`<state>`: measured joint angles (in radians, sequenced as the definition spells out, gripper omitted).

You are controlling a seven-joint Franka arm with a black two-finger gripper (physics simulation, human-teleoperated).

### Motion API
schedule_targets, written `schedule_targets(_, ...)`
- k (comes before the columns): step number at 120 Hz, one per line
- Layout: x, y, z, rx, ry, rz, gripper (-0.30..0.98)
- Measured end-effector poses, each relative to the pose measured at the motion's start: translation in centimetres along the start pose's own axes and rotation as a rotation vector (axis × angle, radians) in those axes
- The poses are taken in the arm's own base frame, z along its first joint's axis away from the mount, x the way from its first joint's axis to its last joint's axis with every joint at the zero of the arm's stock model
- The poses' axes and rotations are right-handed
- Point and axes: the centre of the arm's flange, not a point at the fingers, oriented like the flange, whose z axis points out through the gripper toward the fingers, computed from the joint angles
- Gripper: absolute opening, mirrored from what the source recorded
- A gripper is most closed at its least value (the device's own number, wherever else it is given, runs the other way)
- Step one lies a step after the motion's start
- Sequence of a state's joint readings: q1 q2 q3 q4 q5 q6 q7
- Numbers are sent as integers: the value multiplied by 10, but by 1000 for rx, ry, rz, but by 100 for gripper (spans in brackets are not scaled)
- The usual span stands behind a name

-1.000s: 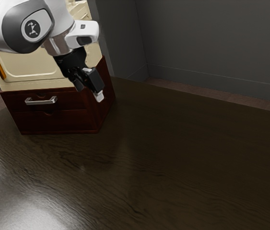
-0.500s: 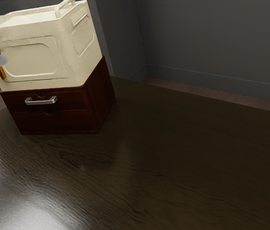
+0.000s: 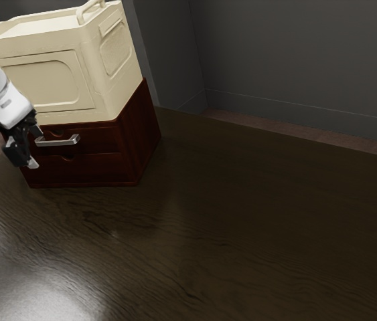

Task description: Pull the drawer handle with one arm to open the drawer

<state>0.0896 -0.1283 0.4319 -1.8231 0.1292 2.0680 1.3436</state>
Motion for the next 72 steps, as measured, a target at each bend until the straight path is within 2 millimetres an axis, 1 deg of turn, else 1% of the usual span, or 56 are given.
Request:
schedule_targets(4,-3,-4,5,16,-4,10,69)
schedule_targets(8,-2,-7,8,31,-1,25,69)
schedule_targets(14,0,-11,4,62,12,44,69)
schedule_targets(17,-2,-14,3,74,15,47,69)
schedule_targets(28,-28,-23,11,93,0,32,69)
schedule_targets(36,-49,-27,14,105,-13,19,69)
schedule_targets(43,-60,-29,20,105,-27,20,69)
schedule_targets(55,-59,-31,39,103,-41,45,66)
schedule_targets(72,-48,-33,41,129,-29,89,60)
